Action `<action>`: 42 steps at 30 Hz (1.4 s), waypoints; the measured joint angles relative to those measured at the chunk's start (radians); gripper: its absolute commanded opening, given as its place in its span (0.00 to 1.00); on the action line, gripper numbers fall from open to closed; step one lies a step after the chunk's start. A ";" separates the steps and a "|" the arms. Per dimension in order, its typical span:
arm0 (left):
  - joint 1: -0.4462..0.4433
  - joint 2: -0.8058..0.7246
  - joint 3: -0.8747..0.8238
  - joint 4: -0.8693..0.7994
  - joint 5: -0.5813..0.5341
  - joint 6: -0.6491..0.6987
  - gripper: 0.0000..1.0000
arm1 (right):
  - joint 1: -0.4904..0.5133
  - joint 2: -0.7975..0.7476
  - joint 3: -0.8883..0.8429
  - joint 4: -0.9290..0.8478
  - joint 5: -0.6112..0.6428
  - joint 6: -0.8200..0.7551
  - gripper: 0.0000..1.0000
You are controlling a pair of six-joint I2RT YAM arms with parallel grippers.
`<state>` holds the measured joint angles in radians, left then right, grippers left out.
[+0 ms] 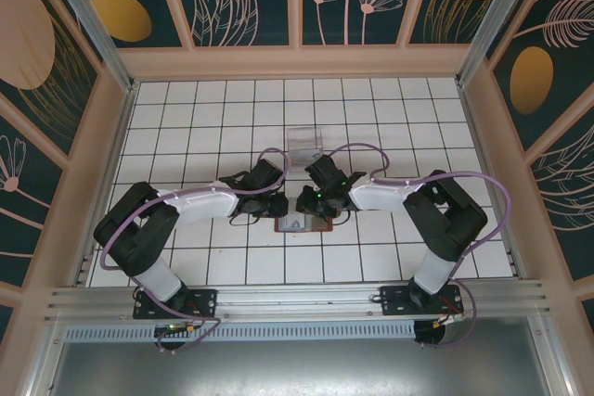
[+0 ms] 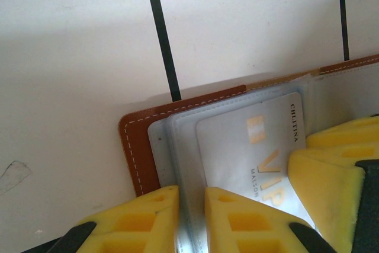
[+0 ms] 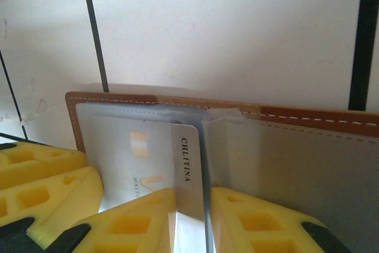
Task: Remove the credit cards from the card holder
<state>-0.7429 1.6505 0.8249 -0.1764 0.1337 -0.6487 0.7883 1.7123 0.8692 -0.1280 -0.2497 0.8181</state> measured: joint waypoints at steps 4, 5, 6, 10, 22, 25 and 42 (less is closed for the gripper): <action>-0.004 0.000 0.001 0.000 0.000 -0.006 0.20 | -0.015 -0.010 -0.042 0.068 -0.038 0.000 0.24; -0.004 0.001 0.002 0.000 0.000 -0.006 0.20 | -0.021 -0.014 -0.057 0.092 -0.053 0.001 0.24; -0.005 0.006 0.004 0.000 0.000 -0.006 0.19 | -0.026 -0.016 -0.070 0.113 -0.066 0.001 0.24; -0.006 0.018 0.014 -0.003 0.000 -0.006 0.19 | -0.050 -0.024 -0.122 0.206 -0.123 0.004 0.24; -0.010 0.023 0.019 -0.002 -0.003 -0.007 0.19 | -0.085 -0.035 -0.231 0.411 -0.229 0.027 0.17; -0.011 0.023 0.019 0.001 -0.003 -0.007 0.19 | -0.090 -0.040 -0.258 0.454 -0.252 0.036 0.13; -0.011 0.023 0.019 0.003 -0.003 -0.010 0.19 | -0.115 -0.061 -0.325 0.577 -0.309 0.079 0.04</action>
<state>-0.7540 1.6737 0.8436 -0.1730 0.1307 -0.6586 0.6735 1.6512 0.5446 0.4492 -0.5583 0.8967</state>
